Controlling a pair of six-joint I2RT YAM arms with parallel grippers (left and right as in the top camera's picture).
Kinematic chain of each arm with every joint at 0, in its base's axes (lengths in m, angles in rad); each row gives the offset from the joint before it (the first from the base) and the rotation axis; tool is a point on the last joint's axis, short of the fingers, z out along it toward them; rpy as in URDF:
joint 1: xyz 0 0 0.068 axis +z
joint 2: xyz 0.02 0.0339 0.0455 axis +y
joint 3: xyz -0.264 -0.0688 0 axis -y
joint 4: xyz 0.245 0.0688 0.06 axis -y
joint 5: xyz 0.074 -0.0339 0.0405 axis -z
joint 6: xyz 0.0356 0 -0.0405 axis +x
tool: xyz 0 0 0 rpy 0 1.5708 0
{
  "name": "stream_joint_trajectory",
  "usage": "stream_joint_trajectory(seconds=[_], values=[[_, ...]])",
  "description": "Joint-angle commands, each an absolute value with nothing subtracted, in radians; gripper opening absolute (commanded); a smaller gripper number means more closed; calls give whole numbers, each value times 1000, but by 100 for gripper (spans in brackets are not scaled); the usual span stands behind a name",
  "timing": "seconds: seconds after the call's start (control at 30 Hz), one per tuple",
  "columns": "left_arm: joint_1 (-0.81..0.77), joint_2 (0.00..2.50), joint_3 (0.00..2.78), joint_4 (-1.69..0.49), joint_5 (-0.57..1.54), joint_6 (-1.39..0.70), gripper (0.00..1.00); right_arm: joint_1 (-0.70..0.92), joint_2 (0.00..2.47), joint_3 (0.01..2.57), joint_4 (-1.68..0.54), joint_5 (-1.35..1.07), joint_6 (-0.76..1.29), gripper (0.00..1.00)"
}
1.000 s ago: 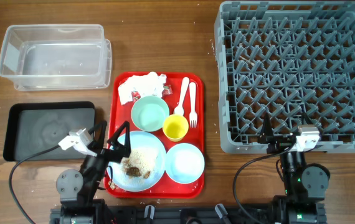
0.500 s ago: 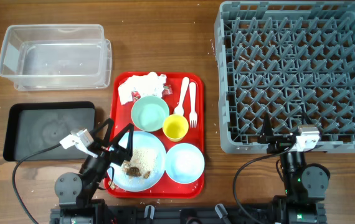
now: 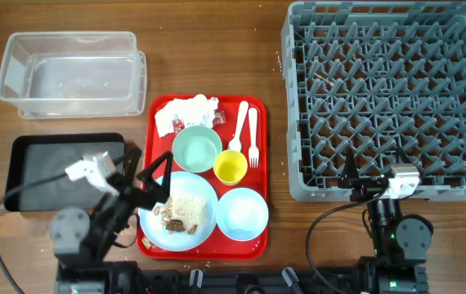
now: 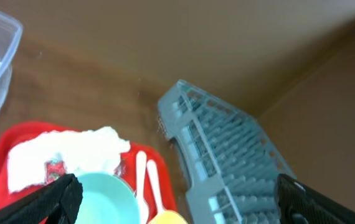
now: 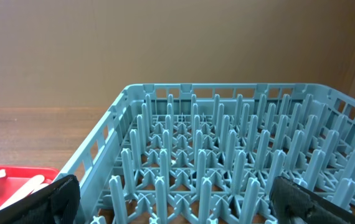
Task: Sort waste into correct bins and load items into the dishwasher rack
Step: 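Lower the left gripper and grasp the crumpled white tissue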
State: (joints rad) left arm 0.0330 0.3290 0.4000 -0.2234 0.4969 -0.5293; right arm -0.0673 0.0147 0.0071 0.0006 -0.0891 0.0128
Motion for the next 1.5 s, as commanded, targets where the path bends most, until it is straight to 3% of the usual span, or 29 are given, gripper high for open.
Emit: stream_joint_trajectory(seconds=[0.0, 0.2, 0.27, 0.5, 0.6, 0.83, 1.03, 1.33, 1.37, 1.47], values=[[39, 522, 581, -319, 505, -419, 100, -72, 5, 5, 3, -83, 0, 100], [39, 927, 1036, -855, 394, -344, 100, -72, 5, 6, 3, -83, 1, 100], [39, 998, 1118, -908, 403, -344, 100, -72, 5, 5, 3, -83, 0, 100], [23, 1098, 1170, -774, 530, -426, 100, -72, 5, 5, 3, -83, 0, 100], [-33, 1143, 1199, -784, 445, -427, 100, -72, 5, 6, 3, -83, 0, 100], [-197, 1426, 1477, -1086, 1, -481, 99, -72, 5, 5, 3, -83, 0, 100], [-286, 1576, 1494, -963, -27, -480, 100, -72, 5, 5, 3, -83, 0, 100], [-299, 1772, 1494, -842, -26, -480, 99, -72, 5, 5, 3, -83, 0, 100], [-299, 1796, 1494, -824, -34, -480, 98, -72, 5, 6, 3, -83, 1, 100], [-299, 1848, 1494, -802, -73, -553, 74, -72, 5, 6, 3, -83, 0, 100]])
